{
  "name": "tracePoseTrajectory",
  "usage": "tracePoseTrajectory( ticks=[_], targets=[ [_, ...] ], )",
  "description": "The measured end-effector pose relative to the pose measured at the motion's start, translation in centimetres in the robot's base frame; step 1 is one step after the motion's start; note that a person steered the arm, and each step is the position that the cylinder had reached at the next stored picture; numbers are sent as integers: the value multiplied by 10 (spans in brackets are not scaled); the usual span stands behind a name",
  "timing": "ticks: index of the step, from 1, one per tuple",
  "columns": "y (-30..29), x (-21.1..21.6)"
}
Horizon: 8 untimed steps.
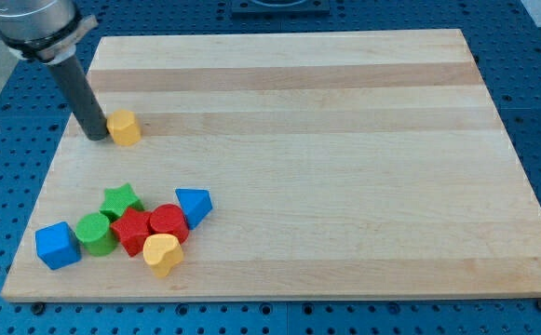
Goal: Move the yellow hexagon to the center of the board
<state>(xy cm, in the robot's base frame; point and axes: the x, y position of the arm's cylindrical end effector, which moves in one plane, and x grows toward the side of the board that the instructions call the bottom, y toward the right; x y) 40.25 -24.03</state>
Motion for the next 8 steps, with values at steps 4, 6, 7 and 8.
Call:
tracePoseTrajectory(
  ticks=[4, 6, 7, 8],
  targets=[
    [70, -8],
    [109, -11],
    [109, -19],
    [109, -32]
  ],
)
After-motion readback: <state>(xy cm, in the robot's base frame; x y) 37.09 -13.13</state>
